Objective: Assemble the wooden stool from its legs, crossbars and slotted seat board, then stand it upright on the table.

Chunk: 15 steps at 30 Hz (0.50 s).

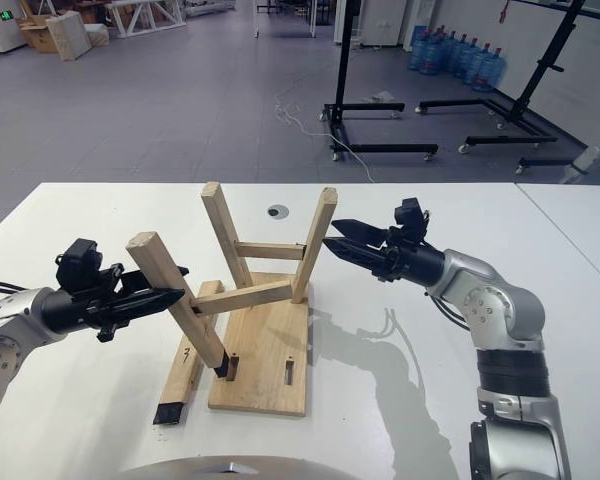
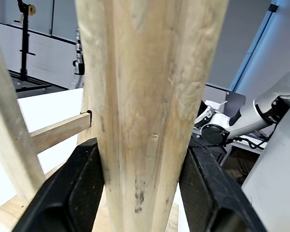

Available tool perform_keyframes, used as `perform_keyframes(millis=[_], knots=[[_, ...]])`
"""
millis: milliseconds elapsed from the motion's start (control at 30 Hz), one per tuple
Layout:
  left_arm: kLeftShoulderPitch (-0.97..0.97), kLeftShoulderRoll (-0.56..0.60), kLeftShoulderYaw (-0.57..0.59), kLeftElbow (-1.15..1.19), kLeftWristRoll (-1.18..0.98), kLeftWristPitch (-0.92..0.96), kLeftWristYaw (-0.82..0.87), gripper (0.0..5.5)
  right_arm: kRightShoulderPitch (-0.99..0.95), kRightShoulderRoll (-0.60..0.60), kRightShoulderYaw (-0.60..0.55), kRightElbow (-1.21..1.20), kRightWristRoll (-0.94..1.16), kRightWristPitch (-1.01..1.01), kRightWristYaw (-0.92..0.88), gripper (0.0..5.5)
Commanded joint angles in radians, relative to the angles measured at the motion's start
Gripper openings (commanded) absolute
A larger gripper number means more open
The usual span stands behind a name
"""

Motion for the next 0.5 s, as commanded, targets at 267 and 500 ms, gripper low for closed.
perform_keyframes(millis=[267,500], knots=[[-0.041,-0.003,-0.010,-0.025,-0.028,0.070,0.006,2.07,-0.010,0.010,0.016,0.016,-0.028,-0.012,-0.003,3.61],[-0.049,0.011,-0.058,0.020,0.071,0.040,-0.035,2.06,-0.023,0.020,0.030,0.029,-0.041,-0.025,0.001,3.61]])
